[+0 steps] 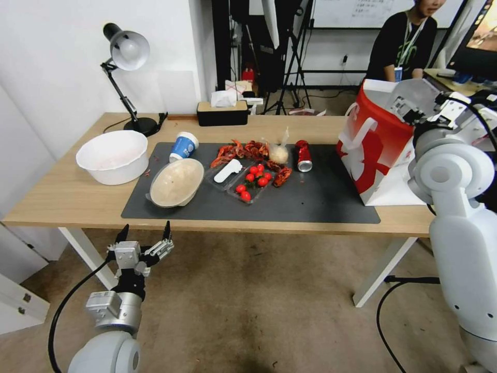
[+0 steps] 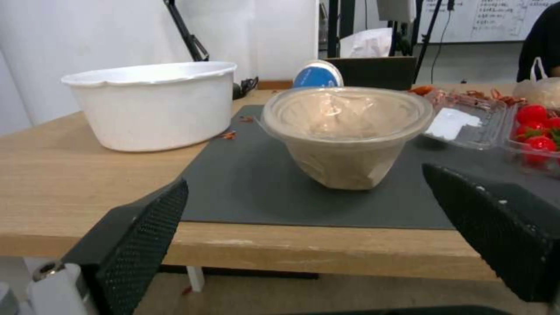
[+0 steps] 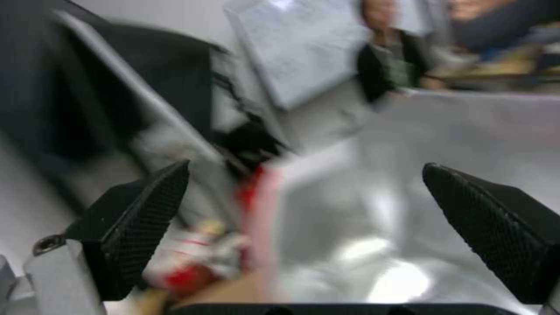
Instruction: Pick up the trash from the table and place it into the takeout bag.
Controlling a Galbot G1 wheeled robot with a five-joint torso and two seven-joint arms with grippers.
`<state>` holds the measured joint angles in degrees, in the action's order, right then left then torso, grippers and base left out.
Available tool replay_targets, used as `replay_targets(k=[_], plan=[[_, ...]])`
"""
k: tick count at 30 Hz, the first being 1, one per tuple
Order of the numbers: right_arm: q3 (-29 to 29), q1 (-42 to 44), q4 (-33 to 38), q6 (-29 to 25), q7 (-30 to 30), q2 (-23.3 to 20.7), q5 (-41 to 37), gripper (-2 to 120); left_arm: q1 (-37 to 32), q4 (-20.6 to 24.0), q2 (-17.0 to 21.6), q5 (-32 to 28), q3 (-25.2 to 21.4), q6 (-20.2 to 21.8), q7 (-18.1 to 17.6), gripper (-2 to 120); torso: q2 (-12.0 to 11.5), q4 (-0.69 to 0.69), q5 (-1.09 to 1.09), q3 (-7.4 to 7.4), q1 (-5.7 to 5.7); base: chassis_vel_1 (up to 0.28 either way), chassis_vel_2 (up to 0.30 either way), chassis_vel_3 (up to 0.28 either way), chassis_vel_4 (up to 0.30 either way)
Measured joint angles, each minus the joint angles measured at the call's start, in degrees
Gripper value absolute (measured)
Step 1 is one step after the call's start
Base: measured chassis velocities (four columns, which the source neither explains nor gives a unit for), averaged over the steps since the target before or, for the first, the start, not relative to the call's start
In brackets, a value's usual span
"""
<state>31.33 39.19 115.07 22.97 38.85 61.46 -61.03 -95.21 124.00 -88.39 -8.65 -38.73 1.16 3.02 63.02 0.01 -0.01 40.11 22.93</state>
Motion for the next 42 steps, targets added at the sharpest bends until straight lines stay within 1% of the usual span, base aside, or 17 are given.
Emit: replay_targets(k=[2,4,5,9,12,13,16,17,19,21,24,25,27,28,32,36,42], plan=[[0.01,0.5,1.26,-1.7,-2.32,-0.05,-0.72,100,0.01,-0.02,0.01,0.0,0.0,0.0,0.0,100,0.0,0.0,-0.01,0.0,0.0,0.0,0.0,0.0,0.0],[-0.15,2.93,4.83,-6.03,-9.0,-0.45,-1.37,100,0.02,-0.05,0.06,-0.02,-0.02,-0.02,-0.02,100,0.01,0.0,0.0,0.0,-0.01,0.0,0.0,0.0,0.0],[-0.15,2.93,4.83,-6.03,-9.0,-0.45,-1.37,100,0.02,-0.05,0.06,-0.02,-0.02,-0.02,-0.02,100,0.01,0.0,0.0,0.0,-0.01,0.0,0.0,0.0,0.0],[-0.73,7.43,8.9,-8.44,-15.04,-1.2,-0.37,100,0.04,-0.05,0.21,-0.17,-0.09,-0.02,-0.04,100,0.01,0.0,0.0,0.0,0.0,0.0,0.0,0.0,0.0],[-1.5,16.85,13.01,-12.23,-24.82,-1.83,6.89,100,0.13,-0.05,0.39,-0.33,-0.12,-0.02,-0.06,100,0.01,-0.01,0.01,-0.01,-0.01,0.0,0.0,0.0,0.0],[-1.5,16.85,13.01,-12.23,-24.82,-1.83,6.89,100,0.13,-0.05,0.39,-0.33,-0.12,-0.02,-0.06,100,0.01,-0.01,0.01,-0.01,-0.01,0.0,0.0,0.0,0.0],[-3.02,26.29,15.05,-16.48,-30.26,-1.9,15.19,100,0.38,-0.21,0.53,-0.51,-0.18,-0.04,-0.09,100,0.01,-0.01,0.01,-0.01,-0.01,0.0,0.0,0.0,0.0],[-3.02,26.29,15.05,-16.48,-30.26,-1.9,15.19,100,0.38,-0.21,0.53,-0.51,-0.18,-0.04,-0.09,100,0.01,-0.01,0.01,-0.01,-0.01,0.0,0.0,0.0,0.0],[-3.88,32.02,15.76,-19.65,-31.81,-1.46,22.06,100,0.42,-0.19,0.76,-0.66,-0.16,-0.09,-0.1,100,0.01,0.0,0.01,-0.01,-0.01,0.0,0.0,0.0,0.0],[-4.04,33.45,15.88,-20.48,-32.06,-1.29,23.83,100,0.42,-0.15,0.84,-0.71,-0.15,-0.1,-0.1,100,0.01,0.0,-0.01,-0.01,-0.01,0.0,0.0,0.0,0.0],[-4.87,39.42,15.95,-24.01,-31.93,-0.16,31.14,100,0.44,-0.01,1.35,-1.33,-0.14,-0.13,-0.1,100,0.01,-0.02,0.02,-0.01,-0.01,0.0,0.0,0.0,0.0],[-5.74,44.13,15.57,-26.97,-30.96,0.73,35.68,100,0.48,-0.02,1.74,-1.63,-0.15,-0.21,-0.12,100,0.01,-0.01,0.0,-0.01,-0.01,0.0,0.0,0.0,0.0],[-6.06,45.48,15.44,-27.62,-30.59,1.05,36.82,100,0.47,-0.02,1.87,-1.71,-0.15,-0.24,-0.12,100,0.01,-0.01,0.0,-0.01,-0.01,0.0,0.0,0.0,0.0],[-7.21,49.27,14.72,-29.14,-29.06,2.18,39.94,100,0.46,-0.06,2.15,-1.91,-0.13,-0.27,-0.12,100,0.02,-0.01,0.0,-0.01,-0.01,0.0,0.0,0.0,0.0],[-9.45,53.27,12.37,-32.04,-26.16,3.95,45.28,100,0.45,-0.08,2.71,-2.24,-0.04,-0.3,-0.13,100,0.01,-0.01,0.0,-0.01,-0.01,0.0,0.0,0.0,0.0],[-11.51,55.33,10.54,-33.39,-23.55,5.05,47.8,100,0.45,-0.11,3.26,-2.74,-0.06,-0.32,-0.14,100,0.01,-0.01,0.01,-0.01,-0.01,0.0,0.0,0.0,0.0],[-12.86,56.14,8.92,-32.58,-20.7,6.01,49.47,100,0.35,-0.24,3.76,-3.32,-0.41,-0.52,-0.16,100,0.01,0.0,0.01,0.0,-0.01,0.0,0.0,0.0,0.0]])
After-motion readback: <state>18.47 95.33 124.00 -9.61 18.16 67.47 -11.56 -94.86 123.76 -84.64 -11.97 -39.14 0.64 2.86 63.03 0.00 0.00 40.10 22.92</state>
